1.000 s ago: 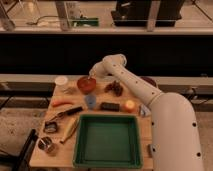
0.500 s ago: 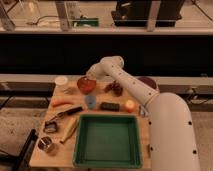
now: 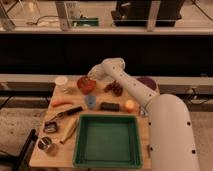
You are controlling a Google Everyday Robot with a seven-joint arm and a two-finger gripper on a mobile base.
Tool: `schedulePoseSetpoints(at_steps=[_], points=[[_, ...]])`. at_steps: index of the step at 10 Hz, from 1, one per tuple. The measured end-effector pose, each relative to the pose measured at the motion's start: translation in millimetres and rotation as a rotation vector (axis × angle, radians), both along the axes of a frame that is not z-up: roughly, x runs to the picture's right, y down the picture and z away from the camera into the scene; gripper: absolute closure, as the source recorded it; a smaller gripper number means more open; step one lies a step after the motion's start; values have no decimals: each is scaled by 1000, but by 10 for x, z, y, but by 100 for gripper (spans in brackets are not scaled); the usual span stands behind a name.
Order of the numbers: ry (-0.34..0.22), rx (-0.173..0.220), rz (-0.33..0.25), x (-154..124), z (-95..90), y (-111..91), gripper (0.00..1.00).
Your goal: Place fork in red bowl
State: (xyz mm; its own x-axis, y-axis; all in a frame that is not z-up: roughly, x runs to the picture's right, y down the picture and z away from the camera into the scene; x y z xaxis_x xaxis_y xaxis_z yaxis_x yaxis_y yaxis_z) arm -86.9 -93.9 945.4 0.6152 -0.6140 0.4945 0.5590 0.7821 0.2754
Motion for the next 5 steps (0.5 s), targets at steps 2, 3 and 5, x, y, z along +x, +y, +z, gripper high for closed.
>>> schedulePoseSetpoints(at_steps=[2,3,5], points=[[-4,9,6,25,35,18,100],[-5,17,6,30,47,23,100],[-7,27,4,13,48,24,100]])
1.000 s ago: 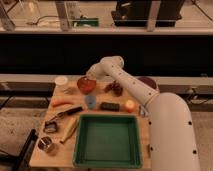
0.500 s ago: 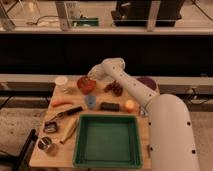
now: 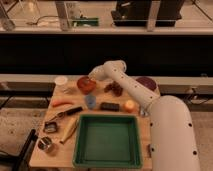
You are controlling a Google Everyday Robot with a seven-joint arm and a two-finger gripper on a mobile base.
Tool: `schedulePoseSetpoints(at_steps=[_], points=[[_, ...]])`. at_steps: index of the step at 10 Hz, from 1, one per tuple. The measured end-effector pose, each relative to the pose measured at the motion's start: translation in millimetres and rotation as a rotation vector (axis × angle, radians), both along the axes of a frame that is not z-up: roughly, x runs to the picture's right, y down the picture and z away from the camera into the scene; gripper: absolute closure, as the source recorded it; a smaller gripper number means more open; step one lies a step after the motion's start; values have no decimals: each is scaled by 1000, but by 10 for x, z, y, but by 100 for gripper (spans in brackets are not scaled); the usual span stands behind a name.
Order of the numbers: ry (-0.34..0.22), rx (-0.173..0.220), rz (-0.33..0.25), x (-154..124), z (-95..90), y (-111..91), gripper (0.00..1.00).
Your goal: Place fork in red bowl
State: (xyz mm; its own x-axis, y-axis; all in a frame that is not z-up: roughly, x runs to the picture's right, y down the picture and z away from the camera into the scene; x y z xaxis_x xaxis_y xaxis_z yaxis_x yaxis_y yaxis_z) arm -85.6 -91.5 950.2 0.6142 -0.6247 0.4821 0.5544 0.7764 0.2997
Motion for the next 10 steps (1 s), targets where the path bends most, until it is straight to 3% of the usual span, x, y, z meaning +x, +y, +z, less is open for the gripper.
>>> schedulePoseSetpoints(at_steps=[5,7,8,10], points=[[10,18,-3,-15,13,-6,100],[27,24,-4,-36,17,-5,89],[32,29,-9,-63,16,-4,74],[40,32,-14,-62,18,-6,58]])
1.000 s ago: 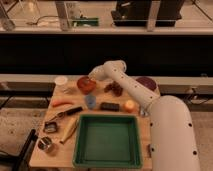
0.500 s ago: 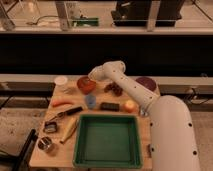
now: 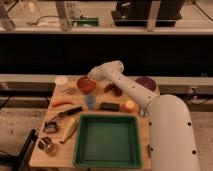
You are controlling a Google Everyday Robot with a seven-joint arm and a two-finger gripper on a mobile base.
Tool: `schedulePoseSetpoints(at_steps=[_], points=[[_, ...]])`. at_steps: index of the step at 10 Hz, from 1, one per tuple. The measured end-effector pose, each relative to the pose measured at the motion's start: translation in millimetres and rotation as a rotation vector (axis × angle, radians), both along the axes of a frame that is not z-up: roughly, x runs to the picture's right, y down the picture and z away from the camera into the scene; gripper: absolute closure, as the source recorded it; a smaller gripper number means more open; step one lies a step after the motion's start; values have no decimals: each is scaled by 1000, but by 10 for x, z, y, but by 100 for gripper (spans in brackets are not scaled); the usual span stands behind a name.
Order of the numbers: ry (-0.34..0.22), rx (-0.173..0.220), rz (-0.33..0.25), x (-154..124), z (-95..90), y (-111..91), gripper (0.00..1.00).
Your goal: Place fork in red bowl
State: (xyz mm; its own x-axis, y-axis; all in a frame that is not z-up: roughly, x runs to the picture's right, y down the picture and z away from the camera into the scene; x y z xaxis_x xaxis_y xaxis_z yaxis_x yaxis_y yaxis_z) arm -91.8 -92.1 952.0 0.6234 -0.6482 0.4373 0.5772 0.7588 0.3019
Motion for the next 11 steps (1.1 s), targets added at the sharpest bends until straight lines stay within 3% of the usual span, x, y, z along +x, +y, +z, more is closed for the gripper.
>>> schedulePoseSetpoints(at_steps=[2,4,8,11], points=[[18,-2,7,4,13,3,36],[31,-3,12,-32,18,5,21],[47,-3,28,-56,23,8,20],[29,13,54,-73,-41,-37,20]])
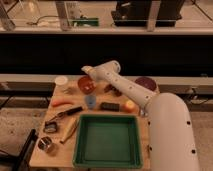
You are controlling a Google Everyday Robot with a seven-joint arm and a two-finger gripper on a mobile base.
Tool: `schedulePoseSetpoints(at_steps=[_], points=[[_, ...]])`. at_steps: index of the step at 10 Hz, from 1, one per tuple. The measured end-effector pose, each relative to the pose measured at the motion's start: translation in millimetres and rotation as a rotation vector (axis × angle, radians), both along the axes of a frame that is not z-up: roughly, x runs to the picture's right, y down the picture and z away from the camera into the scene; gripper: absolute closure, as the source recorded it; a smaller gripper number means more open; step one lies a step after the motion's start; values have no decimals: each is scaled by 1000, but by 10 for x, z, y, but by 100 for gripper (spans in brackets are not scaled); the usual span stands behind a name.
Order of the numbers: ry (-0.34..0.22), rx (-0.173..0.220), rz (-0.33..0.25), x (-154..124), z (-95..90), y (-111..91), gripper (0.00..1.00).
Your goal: Place fork in red bowl
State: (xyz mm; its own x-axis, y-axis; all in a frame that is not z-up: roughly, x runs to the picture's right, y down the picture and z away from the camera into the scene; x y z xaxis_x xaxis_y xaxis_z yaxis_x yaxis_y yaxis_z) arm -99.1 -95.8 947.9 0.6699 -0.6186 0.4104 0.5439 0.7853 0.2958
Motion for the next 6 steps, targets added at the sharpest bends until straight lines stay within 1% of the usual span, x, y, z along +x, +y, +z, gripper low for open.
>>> schedulePoseSetpoints(at_steps=[2,3,5,6], points=[[-3,13,30,54,-60,-47,20],[-8,36,48,73,-153,-115,20],[-11,102,67,181,-392,-280,20],[-18,121,73,193,-483,-329,20]])
